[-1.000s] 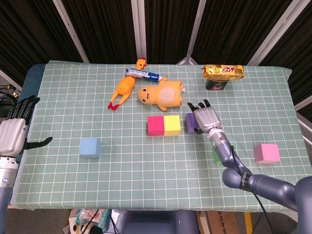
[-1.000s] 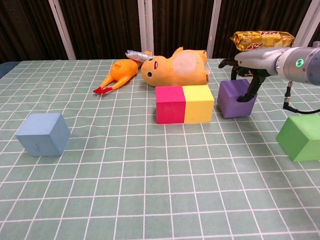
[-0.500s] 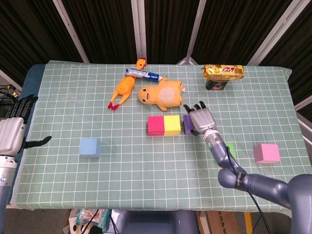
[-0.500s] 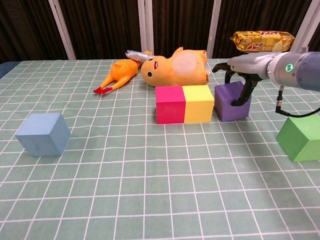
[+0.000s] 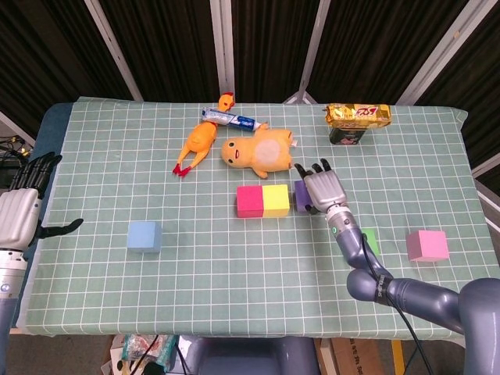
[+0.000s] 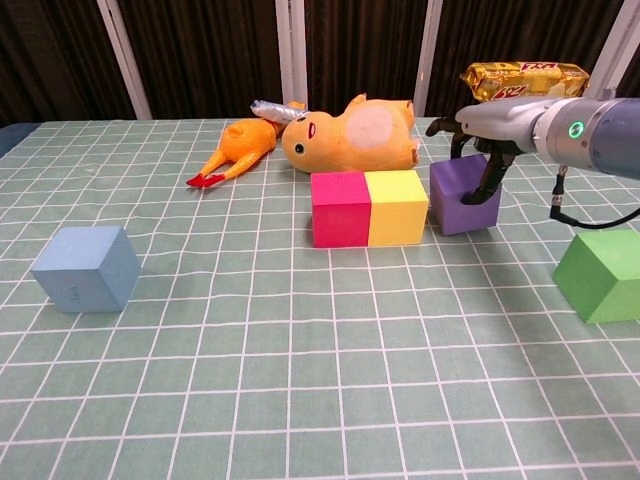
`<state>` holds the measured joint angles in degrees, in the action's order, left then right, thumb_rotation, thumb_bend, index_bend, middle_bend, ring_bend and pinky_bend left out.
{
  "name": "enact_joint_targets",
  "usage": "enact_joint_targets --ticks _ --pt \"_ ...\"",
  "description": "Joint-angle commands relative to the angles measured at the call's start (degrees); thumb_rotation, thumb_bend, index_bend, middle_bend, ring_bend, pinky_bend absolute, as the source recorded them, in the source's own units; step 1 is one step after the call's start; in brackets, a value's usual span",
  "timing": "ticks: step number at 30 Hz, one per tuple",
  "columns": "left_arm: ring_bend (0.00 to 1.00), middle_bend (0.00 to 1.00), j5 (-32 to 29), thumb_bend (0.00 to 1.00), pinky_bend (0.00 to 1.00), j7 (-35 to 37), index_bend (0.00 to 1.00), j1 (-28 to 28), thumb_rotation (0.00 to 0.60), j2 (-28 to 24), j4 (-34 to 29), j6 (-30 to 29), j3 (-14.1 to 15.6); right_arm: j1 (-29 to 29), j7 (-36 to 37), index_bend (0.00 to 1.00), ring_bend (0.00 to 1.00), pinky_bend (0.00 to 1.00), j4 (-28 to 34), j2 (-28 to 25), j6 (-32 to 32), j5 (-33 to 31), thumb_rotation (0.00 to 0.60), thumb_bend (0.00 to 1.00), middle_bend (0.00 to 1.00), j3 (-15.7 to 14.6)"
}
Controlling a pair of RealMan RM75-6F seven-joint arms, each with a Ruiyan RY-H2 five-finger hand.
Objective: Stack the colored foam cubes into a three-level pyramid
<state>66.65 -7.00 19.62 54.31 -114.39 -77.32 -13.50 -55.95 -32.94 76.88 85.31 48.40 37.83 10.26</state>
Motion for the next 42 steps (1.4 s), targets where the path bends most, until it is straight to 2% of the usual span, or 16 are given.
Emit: enact_joint_targets --ticks 1,24,42 --pt "0.00 0.02 0.0 0.11 0.00 0.0 0.00 0.0 0.600 0.0 0.0 0.0 0.0 0.0 -0.2 0.00 0.15 0.00 0.3 -0.2 0.2 -0.3 0.600 0.30 0.35 0.0" --pt "0.00 0.02 -0.2 0.10 0.00 0.5 0.00 -0.1 0.600 -0.2 0.2 0.2 -0.2 -0.6 -0.7 0.00 0.15 0.00 1.6 0.0 0.7 -1.7 0.600 0.30 0.35 -0.1" --pt "0.00 0.02 -0.2 0.11 0.00 0.5 0.00 -0.1 0.600 -0.3 0.1 0.2 -0.2 -1.0 0.6 0.00 0.15 0.00 1.7 -0.3 -0.4 -0.4 0.600 0.30 0.35 -0.2"
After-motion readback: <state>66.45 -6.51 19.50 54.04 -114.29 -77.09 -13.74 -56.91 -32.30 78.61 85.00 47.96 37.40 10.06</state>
